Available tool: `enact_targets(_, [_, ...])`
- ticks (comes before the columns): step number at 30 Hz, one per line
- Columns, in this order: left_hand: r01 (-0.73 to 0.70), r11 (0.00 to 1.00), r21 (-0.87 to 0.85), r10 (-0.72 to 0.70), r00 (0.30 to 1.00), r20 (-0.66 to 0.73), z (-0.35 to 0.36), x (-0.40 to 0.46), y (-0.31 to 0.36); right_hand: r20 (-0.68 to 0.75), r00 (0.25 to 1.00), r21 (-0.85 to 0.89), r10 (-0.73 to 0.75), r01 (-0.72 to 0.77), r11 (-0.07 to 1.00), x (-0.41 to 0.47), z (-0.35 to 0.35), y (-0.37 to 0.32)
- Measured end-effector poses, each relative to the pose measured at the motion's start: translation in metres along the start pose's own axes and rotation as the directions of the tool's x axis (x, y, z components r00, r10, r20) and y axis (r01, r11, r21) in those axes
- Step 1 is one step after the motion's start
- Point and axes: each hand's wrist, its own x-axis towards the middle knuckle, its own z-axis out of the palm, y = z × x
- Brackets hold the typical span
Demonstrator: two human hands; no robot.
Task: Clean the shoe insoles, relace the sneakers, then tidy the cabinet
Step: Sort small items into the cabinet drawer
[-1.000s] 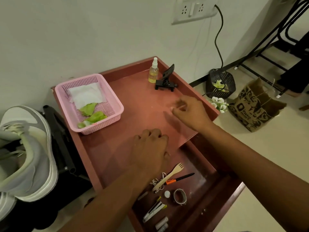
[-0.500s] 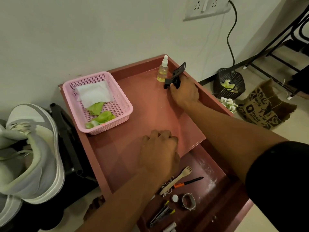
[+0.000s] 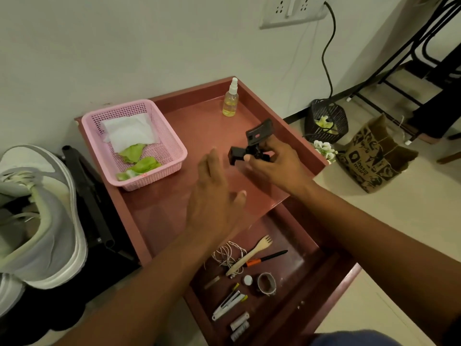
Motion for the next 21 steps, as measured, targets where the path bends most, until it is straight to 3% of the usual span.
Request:
enact_targets(7, [-0.124, 0.987, -0.103, 0.135, 0.986, 0.103, -0.001, -0.012, -0.007, 0.191, 0.982, 0.121, -0.001, -0.023, 0.992, -0.080, -0.015, -0.016])
enact_targets(11, [-0.054, 0.974, -0.219, 0.106, 0.966, 0.235, -0.008, -0.026, -0.008, 0.296, 0.955, 0.147, 0.028, -0.074, 0.986, -0.097, -0.028, -0.026])
enact_targets(14, [0.067, 0.934, -0.351, 0.083, 0.914, 0.396, -0.018, -0.040, -0.002, 0.380, 0.925, 0.155, 0.020, -0.085, 0.984, -0.100, -0.036, -0.025])
enact_targets(17, [0.040, 0.958, -0.284, 0.080, 0.913, 0.400, -0.018, -0.048, -0.007, 0.486, 0.874, 0.215, 0.014, -0.135, 0.967, -0.101, -0.044, -0.019])
enact_targets(19, [0.006, 0.977, -0.211, 0.074, 0.926, 0.370, -0.016, -0.049, -0.014, 0.464, 0.884, 0.255, 0.054, -0.192, 0.948, -0.098, -0.048, -0.011])
enact_targets(21, [-0.024, 0.986, -0.168, 0.086, 0.922, 0.377, -0.013, -0.051, -0.018, 0.286, 0.950, 0.158, 0.123, -0.174, 0.972, -0.087, -0.045, 0.002])
